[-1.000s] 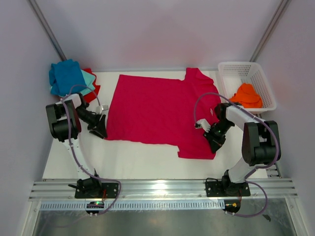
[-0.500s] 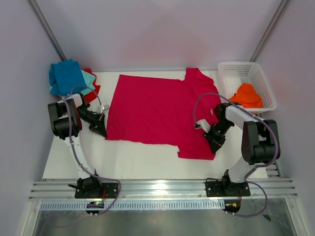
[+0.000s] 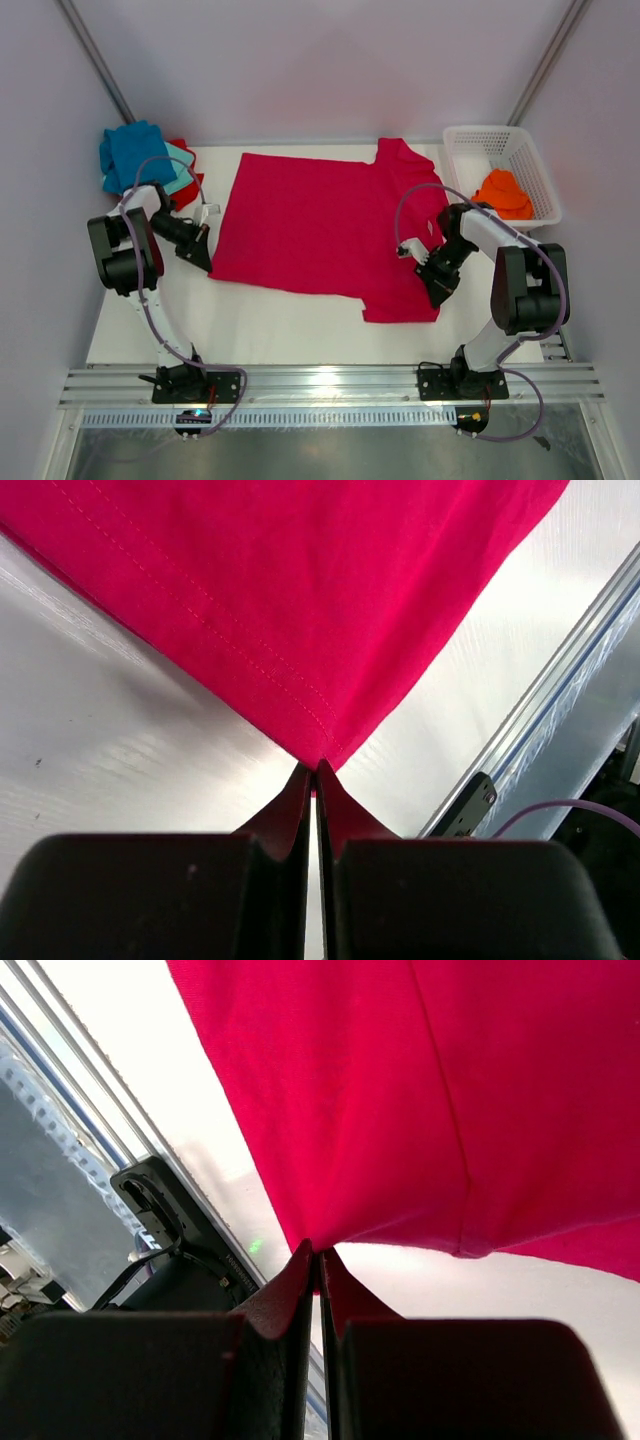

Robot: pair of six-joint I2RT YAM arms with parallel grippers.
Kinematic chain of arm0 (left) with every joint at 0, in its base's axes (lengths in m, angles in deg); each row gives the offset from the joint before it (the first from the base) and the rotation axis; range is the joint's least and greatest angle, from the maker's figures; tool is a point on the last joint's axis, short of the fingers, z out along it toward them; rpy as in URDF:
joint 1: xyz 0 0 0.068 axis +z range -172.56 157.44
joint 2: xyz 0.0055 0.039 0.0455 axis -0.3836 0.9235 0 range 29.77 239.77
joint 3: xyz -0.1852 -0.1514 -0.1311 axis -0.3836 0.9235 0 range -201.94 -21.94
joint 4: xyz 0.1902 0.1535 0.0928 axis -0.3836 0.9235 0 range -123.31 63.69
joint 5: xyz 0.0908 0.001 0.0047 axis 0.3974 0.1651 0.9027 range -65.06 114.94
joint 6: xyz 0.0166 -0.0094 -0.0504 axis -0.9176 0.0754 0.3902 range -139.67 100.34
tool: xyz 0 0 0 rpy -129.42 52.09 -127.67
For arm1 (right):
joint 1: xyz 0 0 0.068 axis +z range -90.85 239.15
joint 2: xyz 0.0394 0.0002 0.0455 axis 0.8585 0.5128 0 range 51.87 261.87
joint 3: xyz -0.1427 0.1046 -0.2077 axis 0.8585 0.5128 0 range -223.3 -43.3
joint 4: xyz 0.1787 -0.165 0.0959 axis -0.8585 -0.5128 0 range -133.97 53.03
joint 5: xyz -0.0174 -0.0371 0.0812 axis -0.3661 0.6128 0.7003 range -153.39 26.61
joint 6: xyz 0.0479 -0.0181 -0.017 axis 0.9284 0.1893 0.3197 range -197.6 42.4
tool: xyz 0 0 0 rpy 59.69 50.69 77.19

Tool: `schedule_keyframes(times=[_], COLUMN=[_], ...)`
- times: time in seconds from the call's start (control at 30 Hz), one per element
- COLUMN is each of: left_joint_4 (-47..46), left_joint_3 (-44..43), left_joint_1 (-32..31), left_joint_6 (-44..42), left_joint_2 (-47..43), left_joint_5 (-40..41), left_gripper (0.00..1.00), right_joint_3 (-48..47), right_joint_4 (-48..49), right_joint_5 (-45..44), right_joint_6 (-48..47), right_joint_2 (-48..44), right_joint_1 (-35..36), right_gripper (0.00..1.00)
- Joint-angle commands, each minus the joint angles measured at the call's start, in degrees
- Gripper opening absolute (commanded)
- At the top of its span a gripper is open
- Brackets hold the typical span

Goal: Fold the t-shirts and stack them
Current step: Flatten the tshirt out

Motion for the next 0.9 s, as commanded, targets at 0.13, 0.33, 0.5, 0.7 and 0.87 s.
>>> schedule_keyframes(times=[0.13, 0.33, 0.5, 0.7, 0.87], left_joint_4=[18.81, 14.43, 8.09, 1.58, 2.02], left_joint_3=[-4.01, -8.40, -10.69, -12.98, -13.25], left_joint_1=[0.03, 0.03, 0.03, 0.03, 0.03], left_joint_6=[-2.54, 1.32, 5.71, 10.81, 10.38], left_joint_2=[-0.38, 2.18, 3.14, 5.60, 6.57], left_joint_5=[-0.44, -2.73, -2.91, -4.23, -2.83], left_gripper=[0.01, 0.00, 0.02, 0.05, 0.08], right_joint_3=[-4.36, -6.82, -10.60, -16.05, -17.82], right_joint_4=[-5.84, -5.14, -4.43, -3.64, -4.17], right_joint_5=[3.71, 5.64, 7.23, 9.60, 10.13], right_joint_6=[-3.96, -3.87, -3.17, -1.77, -1.76], right_joint_2=[-0.77, 1.43, 4.24, 8.72, 10.14], right_joint_1=[-0.43, -0.43, -0.61, -0.96, -1.31], right_gripper=[0.07, 0.07, 0.07, 0.07, 0.07])
